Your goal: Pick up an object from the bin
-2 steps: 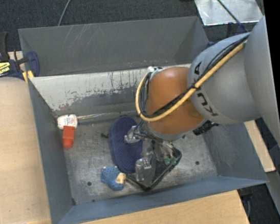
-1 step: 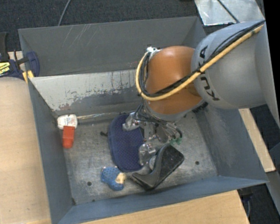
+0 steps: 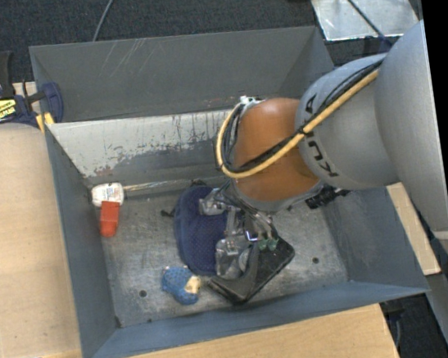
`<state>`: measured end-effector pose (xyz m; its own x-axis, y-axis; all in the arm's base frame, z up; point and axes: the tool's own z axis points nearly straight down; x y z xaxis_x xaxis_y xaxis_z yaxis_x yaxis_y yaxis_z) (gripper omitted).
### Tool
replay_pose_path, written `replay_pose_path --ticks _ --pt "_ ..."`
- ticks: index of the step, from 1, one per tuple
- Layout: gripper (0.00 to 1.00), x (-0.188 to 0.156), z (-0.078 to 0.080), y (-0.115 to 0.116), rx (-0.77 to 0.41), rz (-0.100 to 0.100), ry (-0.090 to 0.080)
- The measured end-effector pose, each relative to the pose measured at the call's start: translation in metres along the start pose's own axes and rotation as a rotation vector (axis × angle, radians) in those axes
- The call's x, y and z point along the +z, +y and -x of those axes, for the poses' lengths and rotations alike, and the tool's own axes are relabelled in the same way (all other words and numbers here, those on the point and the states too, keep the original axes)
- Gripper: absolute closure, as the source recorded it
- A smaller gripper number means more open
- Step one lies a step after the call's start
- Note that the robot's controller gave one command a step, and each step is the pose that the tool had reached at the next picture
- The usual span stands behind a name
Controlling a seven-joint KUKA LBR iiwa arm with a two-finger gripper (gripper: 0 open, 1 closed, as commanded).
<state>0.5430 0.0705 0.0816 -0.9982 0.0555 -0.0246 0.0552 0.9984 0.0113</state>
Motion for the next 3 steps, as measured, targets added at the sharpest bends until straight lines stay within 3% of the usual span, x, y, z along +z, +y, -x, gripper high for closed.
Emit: replay_pose_path --ticks 1,2,3 --pt "1.0 0.0 0.0 0.0 0.001 0.0 -0.001" --pt "1.0 -0.2 0.028 -0.044 -0.211 -0.01 0.014" --pt "0.0 -0.195 0.026 -0.044 -0.211 -0.009 0.022"
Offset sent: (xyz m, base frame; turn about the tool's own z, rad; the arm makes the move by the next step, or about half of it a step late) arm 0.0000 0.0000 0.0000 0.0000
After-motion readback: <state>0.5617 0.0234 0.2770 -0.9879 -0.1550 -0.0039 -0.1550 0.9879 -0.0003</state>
